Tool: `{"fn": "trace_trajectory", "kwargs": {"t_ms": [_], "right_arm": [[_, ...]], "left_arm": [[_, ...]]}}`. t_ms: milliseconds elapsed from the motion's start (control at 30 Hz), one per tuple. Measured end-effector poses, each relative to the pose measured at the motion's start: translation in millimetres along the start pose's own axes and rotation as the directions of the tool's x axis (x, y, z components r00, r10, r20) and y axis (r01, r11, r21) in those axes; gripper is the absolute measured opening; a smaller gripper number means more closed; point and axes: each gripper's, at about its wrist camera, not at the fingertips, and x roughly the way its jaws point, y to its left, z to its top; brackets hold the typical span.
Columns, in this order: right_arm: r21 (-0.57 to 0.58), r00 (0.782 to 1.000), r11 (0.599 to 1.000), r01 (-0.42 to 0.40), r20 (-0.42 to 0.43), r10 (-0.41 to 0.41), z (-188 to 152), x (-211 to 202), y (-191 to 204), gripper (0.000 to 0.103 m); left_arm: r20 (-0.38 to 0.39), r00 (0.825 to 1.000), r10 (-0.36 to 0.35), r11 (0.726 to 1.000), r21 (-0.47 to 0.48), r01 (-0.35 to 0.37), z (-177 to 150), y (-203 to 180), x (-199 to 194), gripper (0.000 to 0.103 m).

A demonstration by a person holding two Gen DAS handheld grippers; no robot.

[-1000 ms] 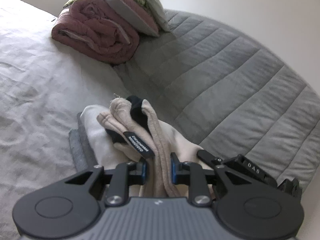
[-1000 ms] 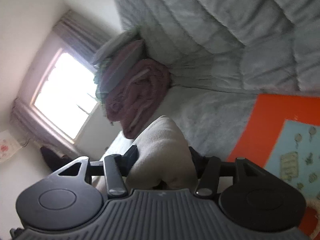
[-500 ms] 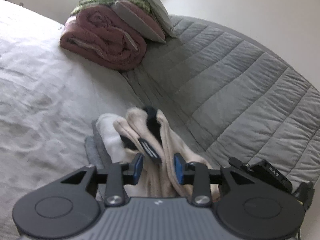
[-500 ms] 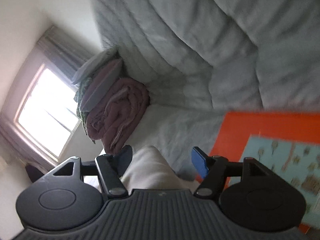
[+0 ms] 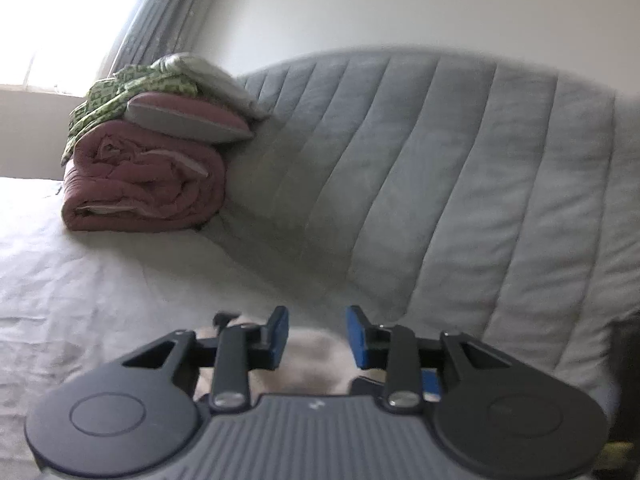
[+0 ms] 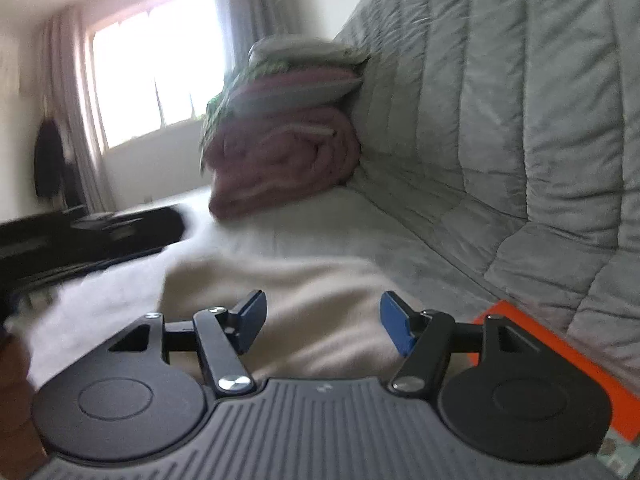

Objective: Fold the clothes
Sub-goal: 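Lower the cream bundle onto the folded clothes stack with both grippers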

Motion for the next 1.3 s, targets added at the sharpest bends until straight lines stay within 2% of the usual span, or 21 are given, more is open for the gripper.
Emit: {"fn": "trace_trajectory", "kwargs": {"t_ms": [100, 167, 367, 500, 700, 833, 1033, 1200, 1300], "right_arm": [[-0.064, 1.0, 0.998, -0.007, -0.023, 0.005, -12.0, -0.7, 3.5, 0.067], [-0.079, 0.999, 0.997, -0.014, -0.031, 0.012, -18.4, -1.7, 3.2, 0.067], [-0.092, 0.999, 0.995, -0.03, -0.043, 0.027, -29.8, -6.9, 10.6, 0.068], [-0.16, 0.999, 0.987, -0.005, -0.054, -0.004, -39.4, -7.6, 19.5, 0.068], [-0.189, 0.998, 0.982, 0.008, -0.052, -0.018, -47.3, -6.6, 23.2, 0.069], [-0.217, 0.998, 0.976, 0.02, -0.054, -0.033, -47.0, -5.0, 27.0, 0.07], [-0.26, 0.998, 0.965, 0.031, -0.044, -0.044, -40.5, -8.9, 33.3, 0.07], [-0.265, 1.0, 0.964, -0.013, 0.01, 0.017, -31.3, -27.4, 41.6, 0.069], [-0.309, 0.999, 0.95, -0.044, -0.032, 0.036, -36.4, -23.2, 51.4, 0.069]], "left_arm": [[-0.062, 0.996, 0.066, 0.998, -0.015, -0.067, -12.4, 14.5, 15.3, 0.016], [-0.079, 0.993, 0.086, 0.995, -0.037, -0.089, -21.6, 23.1, 17.7, 0.015], [-0.09, 0.989, 0.114, 0.993, -0.024, -0.117, -31.1, 29.5, 18.8, 0.012], [-0.086, 0.99, 0.113, 0.992, -0.037, -0.117, -39.5, 31.3, 17.8, 0.012], [-0.08, 0.991, 0.108, 0.992, -0.06, -0.113, -46.5, 35.0, 15.4, 0.012], [-0.077, 0.99, 0.117, 0.991, -0.05, -0.121, -47.4, 32.7, 15.3, 0.012], [-0.067, 0.991, 0.115, 0.989, -0.084, -0.12, -46.4, 35.4, 12.2, 0.012], [-0.075, 0.996, 0.038, 0.983, -0.179, -0.051, -36.1, 50.2, 9.5, 0.012], [-0.083, 0.996, 0.015, 0.977, -0.212, -0.033, -33.7, 54.7, 9.6, 0.012]]}}
